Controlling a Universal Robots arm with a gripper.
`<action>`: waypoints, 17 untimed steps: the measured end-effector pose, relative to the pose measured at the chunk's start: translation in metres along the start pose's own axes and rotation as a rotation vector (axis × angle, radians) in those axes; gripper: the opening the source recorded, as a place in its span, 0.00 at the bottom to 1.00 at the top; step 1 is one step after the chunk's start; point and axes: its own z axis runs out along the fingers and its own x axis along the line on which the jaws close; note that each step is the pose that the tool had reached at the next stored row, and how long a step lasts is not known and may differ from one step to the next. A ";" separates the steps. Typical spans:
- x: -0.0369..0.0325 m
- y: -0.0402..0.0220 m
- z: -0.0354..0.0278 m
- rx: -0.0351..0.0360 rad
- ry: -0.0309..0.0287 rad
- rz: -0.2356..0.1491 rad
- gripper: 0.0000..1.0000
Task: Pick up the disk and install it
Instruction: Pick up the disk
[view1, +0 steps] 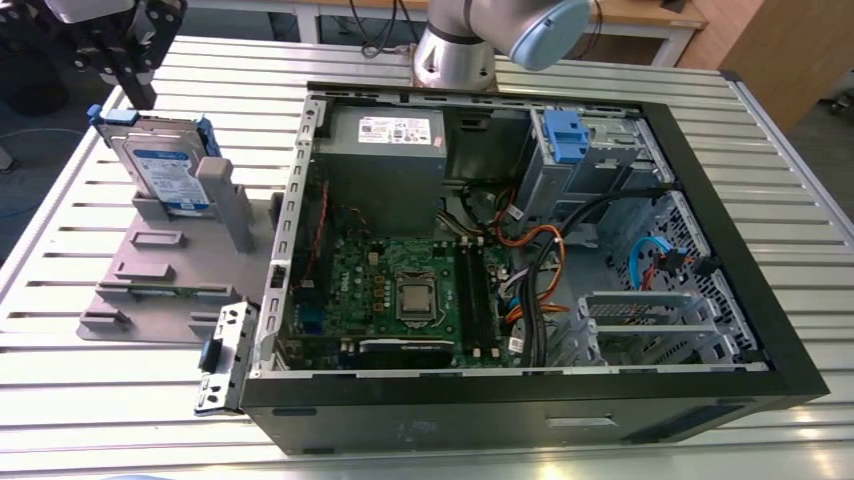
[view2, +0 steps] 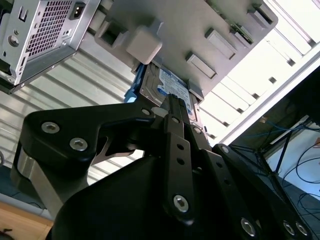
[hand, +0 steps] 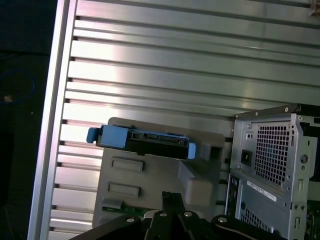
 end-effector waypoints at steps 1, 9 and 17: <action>0.0000 0.0000 0.0000 -0.0001 0.0002 -0.004 0.11; 0.0000 0.0000 0.0000 -0.0008 0.0012 -0.031 0.11; 0.0000 0.0000 0.0000 -0.0014 0.0022 -0.056 0.11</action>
